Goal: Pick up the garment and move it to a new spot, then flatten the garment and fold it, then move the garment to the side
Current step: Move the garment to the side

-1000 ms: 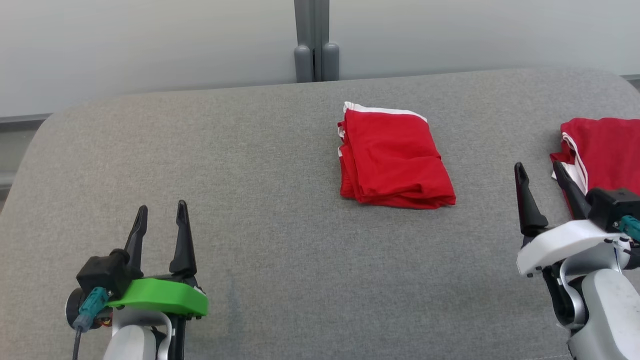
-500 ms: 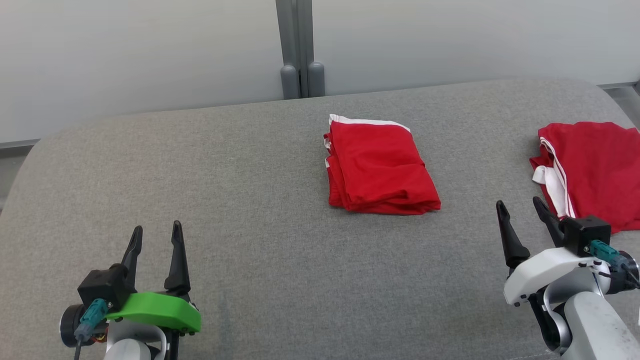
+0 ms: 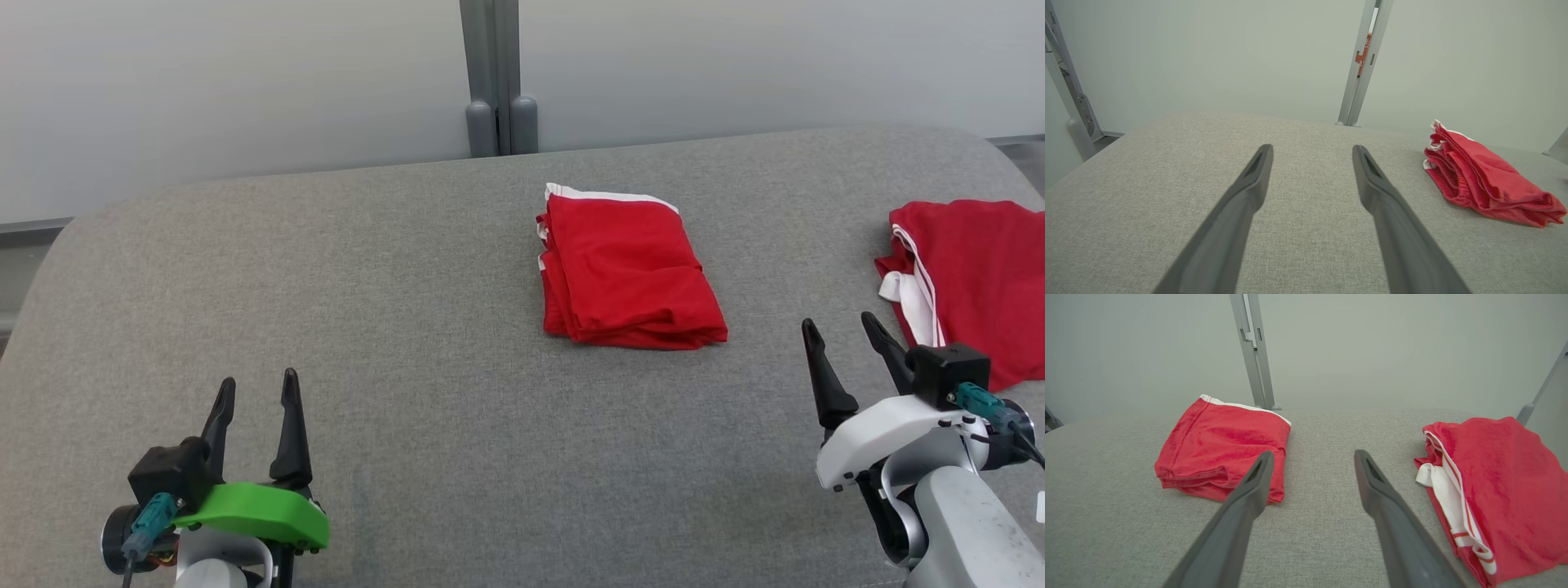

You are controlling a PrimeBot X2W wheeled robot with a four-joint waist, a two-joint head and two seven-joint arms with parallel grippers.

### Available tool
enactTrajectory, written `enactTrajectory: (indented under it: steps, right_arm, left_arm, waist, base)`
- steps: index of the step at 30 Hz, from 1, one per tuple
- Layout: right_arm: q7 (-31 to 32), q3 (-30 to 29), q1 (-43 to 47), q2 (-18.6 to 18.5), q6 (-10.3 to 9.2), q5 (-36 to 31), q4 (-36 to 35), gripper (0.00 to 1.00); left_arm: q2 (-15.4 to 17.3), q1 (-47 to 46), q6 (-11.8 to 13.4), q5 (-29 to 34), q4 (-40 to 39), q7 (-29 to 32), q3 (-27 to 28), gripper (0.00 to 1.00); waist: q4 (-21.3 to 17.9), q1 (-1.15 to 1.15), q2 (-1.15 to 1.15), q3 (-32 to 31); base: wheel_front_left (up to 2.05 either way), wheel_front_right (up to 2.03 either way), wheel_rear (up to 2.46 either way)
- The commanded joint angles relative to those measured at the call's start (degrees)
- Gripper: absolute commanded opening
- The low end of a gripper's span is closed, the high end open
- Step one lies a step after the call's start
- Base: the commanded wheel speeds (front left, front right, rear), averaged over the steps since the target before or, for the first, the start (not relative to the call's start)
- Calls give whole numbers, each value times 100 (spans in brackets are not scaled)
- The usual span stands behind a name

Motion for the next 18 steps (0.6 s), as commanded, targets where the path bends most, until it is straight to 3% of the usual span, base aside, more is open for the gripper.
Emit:
enactTrajectory:
  steps: [1,12,18]
  right_arm:
    - [-36,-17,-54,-23,0,45,17,100]
    - [143,-94,-193,32,0,63,103,100]
    - [906,-88,-808,-8,0,337,328,100]
  left_arm:
    - [22,52,14,-38,7,-15,4,100]
    - [22,-26,43,-100,-25,-15,-130,100]
    - [23,-221,57,-135,-128,-15,-246,100]
  waist:
    - [26,0,0,13]
    - [123,0,0,134]
    - [259,0,0,396]
  base:
    - [0,0,0]
    - [0,0,0]
    - [0,0,0]
